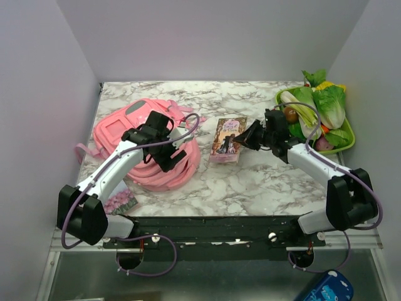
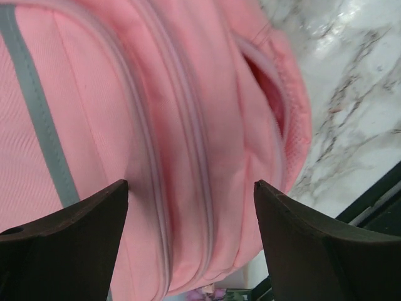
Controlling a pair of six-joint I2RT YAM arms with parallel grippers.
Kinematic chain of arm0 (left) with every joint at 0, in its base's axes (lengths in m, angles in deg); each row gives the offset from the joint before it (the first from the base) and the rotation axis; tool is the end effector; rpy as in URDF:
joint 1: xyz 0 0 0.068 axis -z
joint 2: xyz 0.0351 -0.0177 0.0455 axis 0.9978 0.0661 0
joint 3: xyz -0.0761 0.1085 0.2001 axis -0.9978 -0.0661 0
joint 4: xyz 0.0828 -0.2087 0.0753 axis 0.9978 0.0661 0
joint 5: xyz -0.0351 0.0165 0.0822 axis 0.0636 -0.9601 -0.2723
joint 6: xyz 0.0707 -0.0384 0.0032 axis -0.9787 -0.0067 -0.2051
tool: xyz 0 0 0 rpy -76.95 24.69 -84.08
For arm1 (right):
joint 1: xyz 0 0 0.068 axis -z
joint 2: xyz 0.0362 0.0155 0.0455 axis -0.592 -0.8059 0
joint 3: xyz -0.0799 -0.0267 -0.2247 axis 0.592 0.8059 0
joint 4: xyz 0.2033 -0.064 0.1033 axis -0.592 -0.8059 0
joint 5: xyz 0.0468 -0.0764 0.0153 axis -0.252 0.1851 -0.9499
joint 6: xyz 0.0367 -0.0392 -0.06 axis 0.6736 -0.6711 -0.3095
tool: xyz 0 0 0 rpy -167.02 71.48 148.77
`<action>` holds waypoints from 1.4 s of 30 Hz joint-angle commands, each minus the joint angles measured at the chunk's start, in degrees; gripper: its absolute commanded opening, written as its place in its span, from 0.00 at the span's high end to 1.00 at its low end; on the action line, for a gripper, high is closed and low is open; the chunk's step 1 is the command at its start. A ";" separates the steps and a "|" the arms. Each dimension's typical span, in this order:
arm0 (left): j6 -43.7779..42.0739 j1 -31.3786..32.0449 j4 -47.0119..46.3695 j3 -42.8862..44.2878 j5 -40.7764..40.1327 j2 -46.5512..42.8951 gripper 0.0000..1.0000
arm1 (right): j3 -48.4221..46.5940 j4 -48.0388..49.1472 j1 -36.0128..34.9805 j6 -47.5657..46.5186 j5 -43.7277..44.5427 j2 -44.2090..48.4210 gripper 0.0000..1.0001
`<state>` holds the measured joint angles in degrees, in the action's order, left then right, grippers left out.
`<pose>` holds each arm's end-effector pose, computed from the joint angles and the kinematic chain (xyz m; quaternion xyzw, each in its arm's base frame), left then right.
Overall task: Pack the student bag
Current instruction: Pick up the book from the center of the board, then place the book in the student bag.
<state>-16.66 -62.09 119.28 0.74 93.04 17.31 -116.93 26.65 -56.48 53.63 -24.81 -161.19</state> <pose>0.2340 -0.1249 0.2253 0.4349 0.8574 -0.1260 0.2445 0.2974 0.1306 0.1927 0.1782 0.8653 0.3695 0.2881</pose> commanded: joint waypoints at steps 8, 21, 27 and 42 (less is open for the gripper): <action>-2.71 -0.74 -12.65 -5.33 -19.48 -8.19 0.10 | 4.84 1.93 -0.12 0.90 -4.01 6.05 0.94; -5.09 -0.83 -13.78 -11.31 -19.04 -8.02 0.14 | 5.63 2.81 -0.12 3.27 -7.79 7.63 0.94; -5.18 -2.67 -15.54 -6.75 -18.43 -5.56 0.47 | 6.51 5.79 -0.38 5.73 -11.74 8.25 0.94; -0.17 -4.96 -7.12 17.05 -9.39 -0.19 0.98 | 7.22 10.62 -4.33 10.04 -16.40 5.80 0.94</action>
<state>-18.95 -66.46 112.37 8.76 77.98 18.55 -108.99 32.95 -59.33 61.30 -37.77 -153.39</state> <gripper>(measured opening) 0.117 0.109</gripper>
